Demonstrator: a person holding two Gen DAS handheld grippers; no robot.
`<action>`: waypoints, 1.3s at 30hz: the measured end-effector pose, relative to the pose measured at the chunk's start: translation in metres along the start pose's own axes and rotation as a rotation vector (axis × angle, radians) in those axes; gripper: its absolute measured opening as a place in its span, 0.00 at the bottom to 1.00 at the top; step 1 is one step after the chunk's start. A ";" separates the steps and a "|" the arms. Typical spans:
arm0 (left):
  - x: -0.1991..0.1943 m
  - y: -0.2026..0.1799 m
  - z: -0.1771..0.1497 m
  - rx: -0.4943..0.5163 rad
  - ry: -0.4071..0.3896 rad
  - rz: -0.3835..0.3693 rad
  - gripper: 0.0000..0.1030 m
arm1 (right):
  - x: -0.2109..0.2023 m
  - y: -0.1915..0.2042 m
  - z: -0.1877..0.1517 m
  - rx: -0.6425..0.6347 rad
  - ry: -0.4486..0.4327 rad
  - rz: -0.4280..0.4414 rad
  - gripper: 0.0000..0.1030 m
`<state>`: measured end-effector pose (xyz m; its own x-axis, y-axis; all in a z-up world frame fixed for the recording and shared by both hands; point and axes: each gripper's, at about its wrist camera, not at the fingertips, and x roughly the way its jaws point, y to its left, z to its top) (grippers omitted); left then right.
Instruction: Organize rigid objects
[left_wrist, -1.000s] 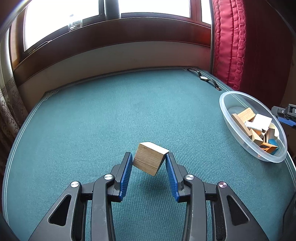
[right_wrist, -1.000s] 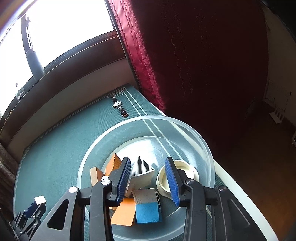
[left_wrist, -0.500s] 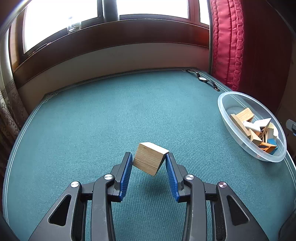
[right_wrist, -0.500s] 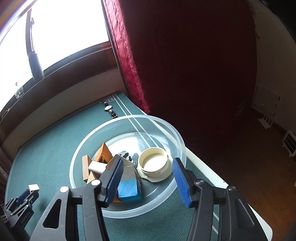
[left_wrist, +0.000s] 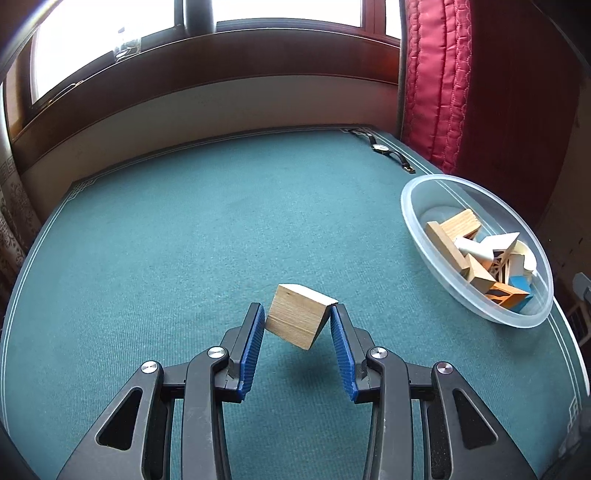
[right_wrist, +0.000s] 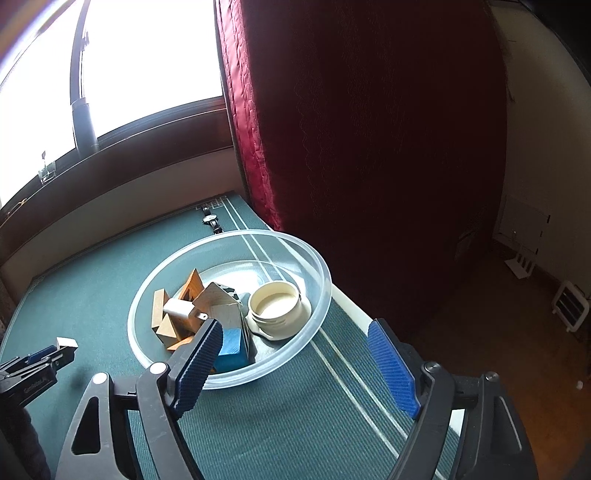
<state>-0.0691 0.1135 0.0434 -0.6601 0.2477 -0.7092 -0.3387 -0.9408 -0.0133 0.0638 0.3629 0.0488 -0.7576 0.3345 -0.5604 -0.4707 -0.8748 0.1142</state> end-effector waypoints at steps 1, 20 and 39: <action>-0.001 -0.005 0.002 0.006 -0.002 -0.005 0.37 | 0.001 -0.002 -0.002 -0.002 0.005 0.002 0.82; -0.013 -0.049 0.030 0.019 -0.033 -0.039 0.37 | 0.006 -0.035 -0.025 0.033 0.084 0.116 0.84; -0.003 -0.012 -0.036 0.020 0.088 -0.029 0.40 | 0.011 -0.039 -0.027 0.060 0.121 0.142 0.86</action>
<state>-0.0391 0.1162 0.0201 -0.5885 0.2527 -0.7680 -0.3710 -0.9284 -0.0212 0.0860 0.3909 0.0161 -0.7603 0.1612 -0.6292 -0.3918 -0.8865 0.2463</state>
